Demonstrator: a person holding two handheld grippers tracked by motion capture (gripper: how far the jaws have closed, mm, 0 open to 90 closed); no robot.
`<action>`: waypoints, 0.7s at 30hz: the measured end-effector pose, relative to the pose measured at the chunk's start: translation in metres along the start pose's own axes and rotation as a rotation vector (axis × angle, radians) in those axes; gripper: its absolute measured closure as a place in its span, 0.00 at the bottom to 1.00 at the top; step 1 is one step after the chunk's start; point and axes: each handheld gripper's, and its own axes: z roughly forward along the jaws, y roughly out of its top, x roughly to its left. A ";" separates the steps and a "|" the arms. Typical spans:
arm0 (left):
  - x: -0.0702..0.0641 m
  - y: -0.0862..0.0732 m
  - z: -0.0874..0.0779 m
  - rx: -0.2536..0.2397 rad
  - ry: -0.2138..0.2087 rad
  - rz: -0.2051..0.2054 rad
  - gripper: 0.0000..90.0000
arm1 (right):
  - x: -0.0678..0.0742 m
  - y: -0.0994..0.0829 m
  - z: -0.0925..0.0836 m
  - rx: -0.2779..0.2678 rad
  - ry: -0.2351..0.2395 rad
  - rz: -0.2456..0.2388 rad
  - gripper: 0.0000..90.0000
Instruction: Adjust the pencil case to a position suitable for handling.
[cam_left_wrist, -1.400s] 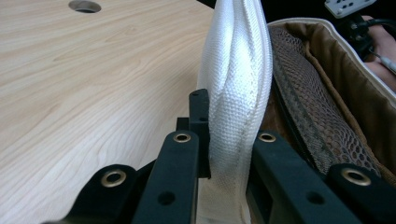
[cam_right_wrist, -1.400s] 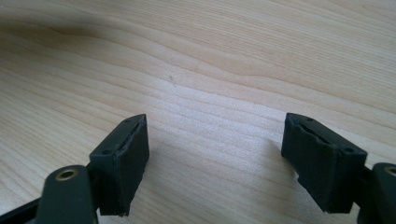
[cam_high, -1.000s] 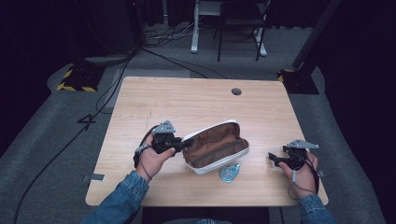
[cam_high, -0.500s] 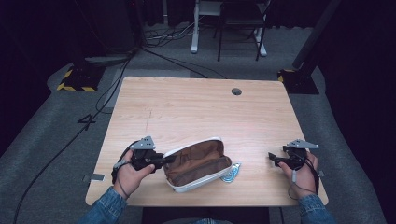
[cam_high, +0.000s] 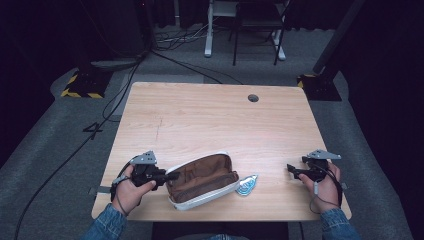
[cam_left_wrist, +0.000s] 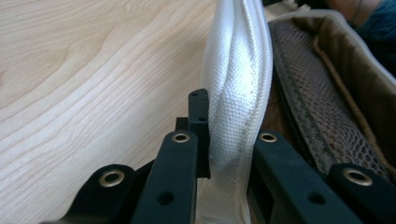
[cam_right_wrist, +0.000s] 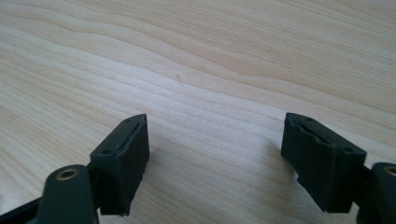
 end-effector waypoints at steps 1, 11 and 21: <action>0.002 -0.001 0.001 0.014 -0.001 0.002 0.93 | 0.001 0.000 0.000 -0.002 0.010 -0.003 0.29; 0.007 -0.003 0.001 0.007 -0.016 -0.014 0.92 | 0.024 0.011 -0.015 -0.043 0.132 -0.084 0.33; 0.007 -0.002 0.002 0.011 -0.006 -0.017 0.92 | 0.059 0.024 -0.029 -0.063 0.245 -0.181 0.25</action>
